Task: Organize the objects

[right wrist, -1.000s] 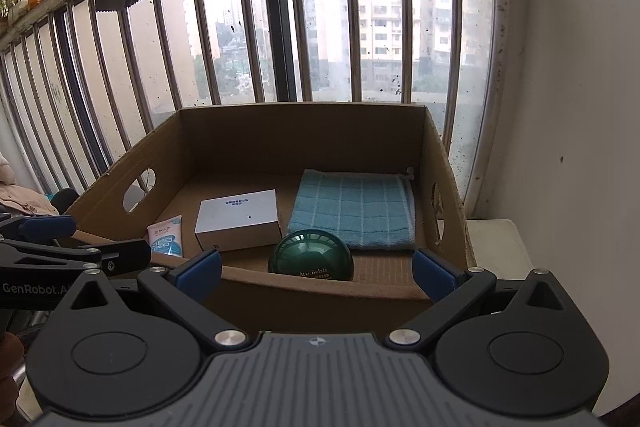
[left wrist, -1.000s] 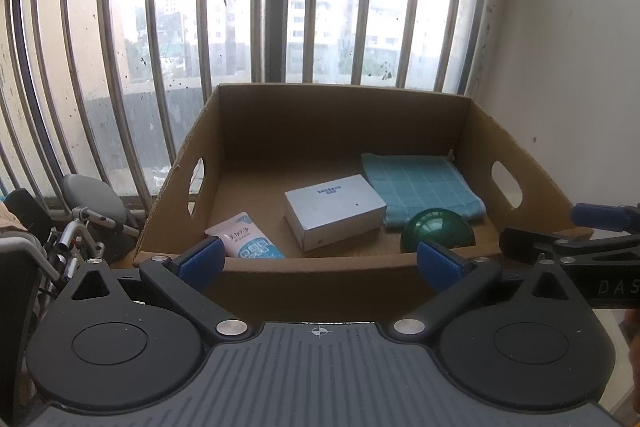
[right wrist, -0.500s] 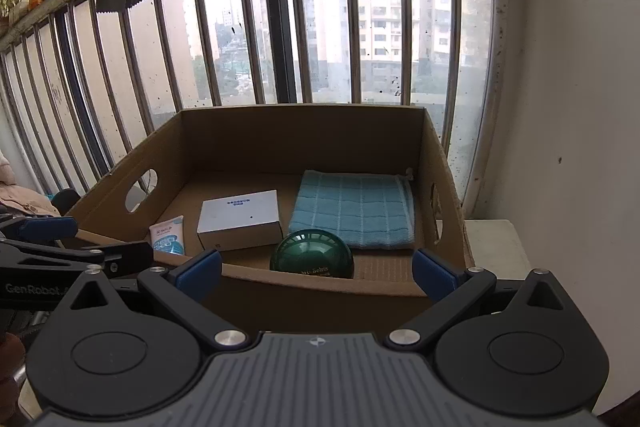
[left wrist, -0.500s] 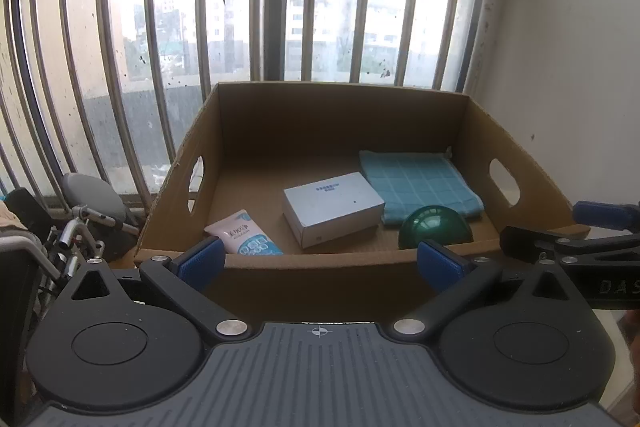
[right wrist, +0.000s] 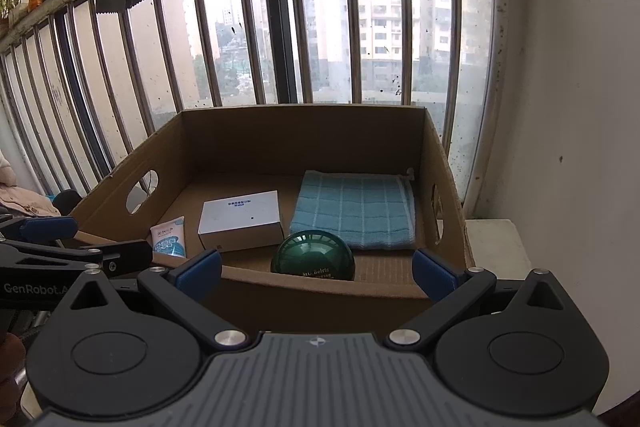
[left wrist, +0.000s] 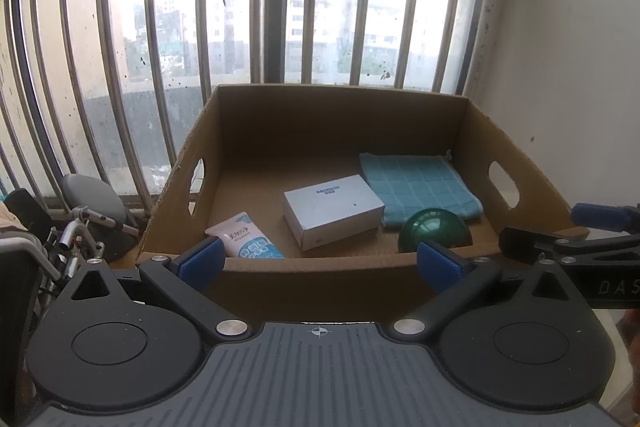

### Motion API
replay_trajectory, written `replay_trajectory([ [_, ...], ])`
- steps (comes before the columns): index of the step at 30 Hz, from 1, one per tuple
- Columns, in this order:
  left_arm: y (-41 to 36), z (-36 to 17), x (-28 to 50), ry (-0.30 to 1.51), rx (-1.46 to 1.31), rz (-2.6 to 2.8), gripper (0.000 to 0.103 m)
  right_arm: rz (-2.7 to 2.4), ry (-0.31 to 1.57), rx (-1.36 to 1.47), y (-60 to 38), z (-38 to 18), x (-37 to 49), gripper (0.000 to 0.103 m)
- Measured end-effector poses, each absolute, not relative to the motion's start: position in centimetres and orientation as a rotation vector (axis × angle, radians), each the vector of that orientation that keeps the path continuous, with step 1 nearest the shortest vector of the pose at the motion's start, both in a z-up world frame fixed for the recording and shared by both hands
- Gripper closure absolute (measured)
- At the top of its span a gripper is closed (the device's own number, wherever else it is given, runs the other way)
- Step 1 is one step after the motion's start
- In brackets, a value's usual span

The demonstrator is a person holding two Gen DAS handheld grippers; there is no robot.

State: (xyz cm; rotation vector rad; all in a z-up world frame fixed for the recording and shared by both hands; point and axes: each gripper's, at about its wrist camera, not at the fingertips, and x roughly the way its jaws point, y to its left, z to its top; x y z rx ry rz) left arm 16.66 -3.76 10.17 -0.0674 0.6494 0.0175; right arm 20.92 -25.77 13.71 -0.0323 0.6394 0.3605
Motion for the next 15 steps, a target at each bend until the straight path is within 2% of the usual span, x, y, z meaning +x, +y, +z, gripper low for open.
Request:
replay_trajectory([
  [15,-3.75,10.04,16.84,0.654,-0.061,0.028,0.0,0.363,0.657,-0.023,-25.67,13.42,21.33,0.0],
])
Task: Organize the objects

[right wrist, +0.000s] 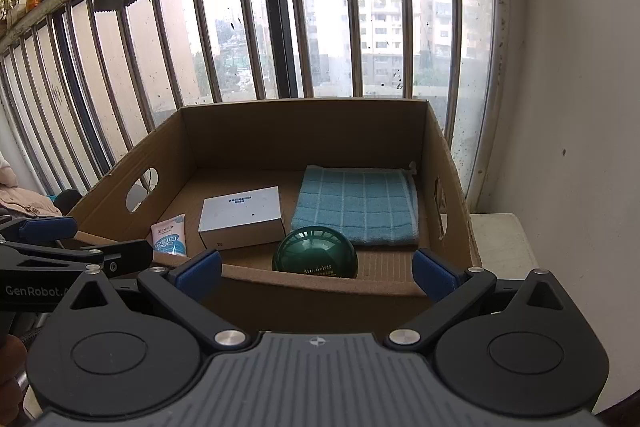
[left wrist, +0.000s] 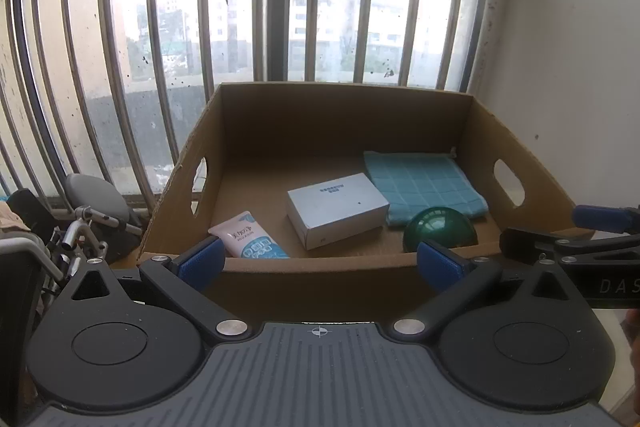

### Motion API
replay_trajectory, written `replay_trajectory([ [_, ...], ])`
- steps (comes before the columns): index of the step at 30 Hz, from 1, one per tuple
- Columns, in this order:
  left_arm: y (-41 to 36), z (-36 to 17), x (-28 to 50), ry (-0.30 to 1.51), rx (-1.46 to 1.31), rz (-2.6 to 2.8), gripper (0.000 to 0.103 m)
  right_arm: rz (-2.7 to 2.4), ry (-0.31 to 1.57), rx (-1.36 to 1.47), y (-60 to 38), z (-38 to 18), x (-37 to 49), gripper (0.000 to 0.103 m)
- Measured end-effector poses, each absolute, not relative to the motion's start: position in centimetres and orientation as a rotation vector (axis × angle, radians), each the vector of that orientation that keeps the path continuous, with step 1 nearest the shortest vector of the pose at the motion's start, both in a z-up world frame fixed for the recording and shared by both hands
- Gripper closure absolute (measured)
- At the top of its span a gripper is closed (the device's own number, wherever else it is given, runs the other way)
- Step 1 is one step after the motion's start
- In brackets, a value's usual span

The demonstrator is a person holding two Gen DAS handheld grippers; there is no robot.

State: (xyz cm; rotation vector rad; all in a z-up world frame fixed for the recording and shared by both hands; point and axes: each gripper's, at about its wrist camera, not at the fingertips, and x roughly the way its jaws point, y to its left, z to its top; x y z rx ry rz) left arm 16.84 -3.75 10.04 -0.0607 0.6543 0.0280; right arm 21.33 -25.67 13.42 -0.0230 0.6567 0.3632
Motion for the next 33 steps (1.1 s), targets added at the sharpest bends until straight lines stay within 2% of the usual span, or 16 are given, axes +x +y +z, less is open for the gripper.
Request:
replay_trajectory([
  [33,-3.45,9.78,17.05,0.665,-0.073,0.028,0.0,0.361,0.672,-0.014,-25.67,13.01,21.62,0.0],
])
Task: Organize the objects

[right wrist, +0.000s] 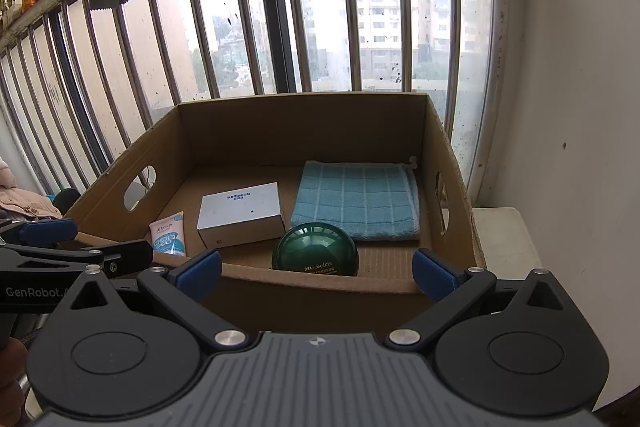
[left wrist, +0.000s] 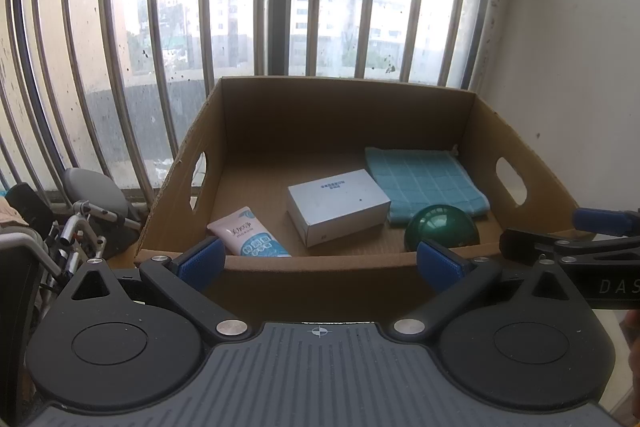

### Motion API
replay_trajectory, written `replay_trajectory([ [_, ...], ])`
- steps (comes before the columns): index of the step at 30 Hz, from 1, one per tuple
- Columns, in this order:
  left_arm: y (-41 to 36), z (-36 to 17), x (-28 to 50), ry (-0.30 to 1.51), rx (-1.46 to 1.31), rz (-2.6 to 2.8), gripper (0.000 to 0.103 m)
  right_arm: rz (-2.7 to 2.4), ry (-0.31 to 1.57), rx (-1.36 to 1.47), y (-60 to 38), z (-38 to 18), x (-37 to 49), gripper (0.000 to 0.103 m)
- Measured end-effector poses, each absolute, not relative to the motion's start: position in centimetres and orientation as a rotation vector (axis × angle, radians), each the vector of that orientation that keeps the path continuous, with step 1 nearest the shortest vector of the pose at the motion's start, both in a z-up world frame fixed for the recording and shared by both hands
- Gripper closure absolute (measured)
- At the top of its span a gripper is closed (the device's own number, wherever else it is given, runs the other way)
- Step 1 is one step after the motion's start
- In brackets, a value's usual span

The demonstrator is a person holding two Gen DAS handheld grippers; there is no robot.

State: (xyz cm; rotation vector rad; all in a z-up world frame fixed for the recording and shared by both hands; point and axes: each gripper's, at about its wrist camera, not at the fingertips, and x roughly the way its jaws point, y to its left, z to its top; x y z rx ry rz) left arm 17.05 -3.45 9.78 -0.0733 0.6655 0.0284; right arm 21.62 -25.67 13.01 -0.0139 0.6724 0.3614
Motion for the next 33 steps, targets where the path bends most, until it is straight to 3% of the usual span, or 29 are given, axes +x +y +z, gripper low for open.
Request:
replay_trajectory([
  [24,-2.3,11.9,17.8,0.617,-0.046,0.011,0.0,0.434,0.688,-0.007,-26.8,14.9,23.9,0.0],
  [33,-1.0,11.9,22.0,0.631,-0.027,0.028,0.0,0.536,0.866,-0.107,-24.2,13.3,30.3,0.0],
])
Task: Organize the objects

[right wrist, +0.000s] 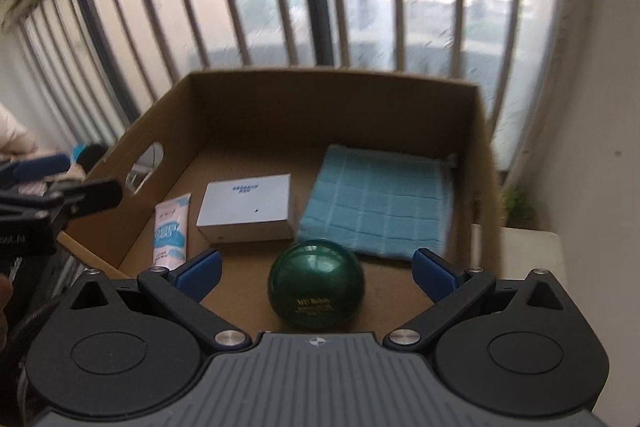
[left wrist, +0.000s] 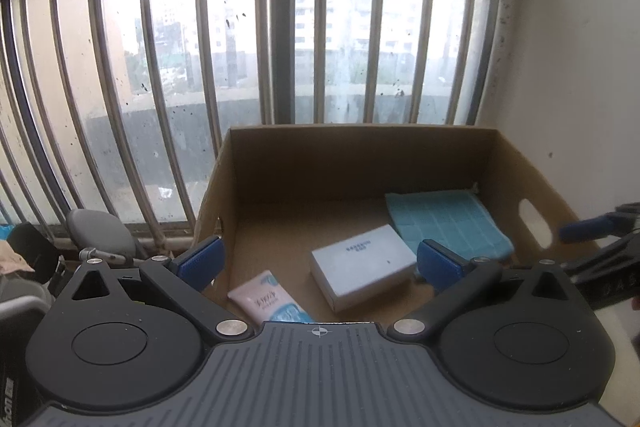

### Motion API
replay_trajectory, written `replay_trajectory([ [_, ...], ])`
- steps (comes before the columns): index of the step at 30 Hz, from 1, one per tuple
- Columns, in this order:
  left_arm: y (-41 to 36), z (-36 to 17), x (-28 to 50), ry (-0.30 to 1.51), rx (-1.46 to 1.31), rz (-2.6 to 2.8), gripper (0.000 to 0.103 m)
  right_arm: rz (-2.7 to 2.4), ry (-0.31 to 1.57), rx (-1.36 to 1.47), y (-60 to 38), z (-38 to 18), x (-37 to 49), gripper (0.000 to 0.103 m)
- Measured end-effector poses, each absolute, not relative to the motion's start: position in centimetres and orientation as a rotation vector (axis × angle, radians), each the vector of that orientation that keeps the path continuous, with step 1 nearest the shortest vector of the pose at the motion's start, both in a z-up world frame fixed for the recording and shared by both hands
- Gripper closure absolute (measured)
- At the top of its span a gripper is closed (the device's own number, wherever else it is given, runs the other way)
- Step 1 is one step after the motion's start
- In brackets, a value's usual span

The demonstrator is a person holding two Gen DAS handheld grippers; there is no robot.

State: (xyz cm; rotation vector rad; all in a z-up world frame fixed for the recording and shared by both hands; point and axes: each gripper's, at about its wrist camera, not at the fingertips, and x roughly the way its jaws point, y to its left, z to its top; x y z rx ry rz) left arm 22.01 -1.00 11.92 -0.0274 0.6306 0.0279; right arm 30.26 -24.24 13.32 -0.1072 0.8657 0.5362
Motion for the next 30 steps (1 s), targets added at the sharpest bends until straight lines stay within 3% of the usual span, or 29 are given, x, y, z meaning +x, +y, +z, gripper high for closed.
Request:
replay_trajectory([
  [8,0.0,10.9,25.3,0.659,-0.029,0.051,0.0,0.663,0.944,-0.27,-18.3,11.0,34.1,0.019],
  [10,0.2,10.6,25.7,0.663,-0.031,0.055,0.0,0.701,0.993,-0.293,-17.1,10.0,34.8,0.033],
  [12,0.5,10.5,25.9,0.665,-0.032,0.058,0.0,0.729,1.05,-0.312,-15.9,8.9,35.5,0.04],
  [13,0.6,10.4,26.0,0.666,-0.034,0.058,0.0,0.742,1.083,-0.318,-15.4,8.5,35.8,0.05],
  [18,1.1,10.2,26.2,0.674,-0.049,0.057,0.0,0.786,1.206,-0.328,-13.4,7.9,37.1,0.053],
  [25,2.1,10.2,26.4,0.662,-0.069,0.07,0.0,0.77,1.297,-0.355,-11.9,6.9,39.0,0.071],
  [30,3.0,10.1,26.5,0.655,-0.084,0.087,0.0,0.759,1.318,-0.3,-11.8,6.7,39.9,0.074],
])
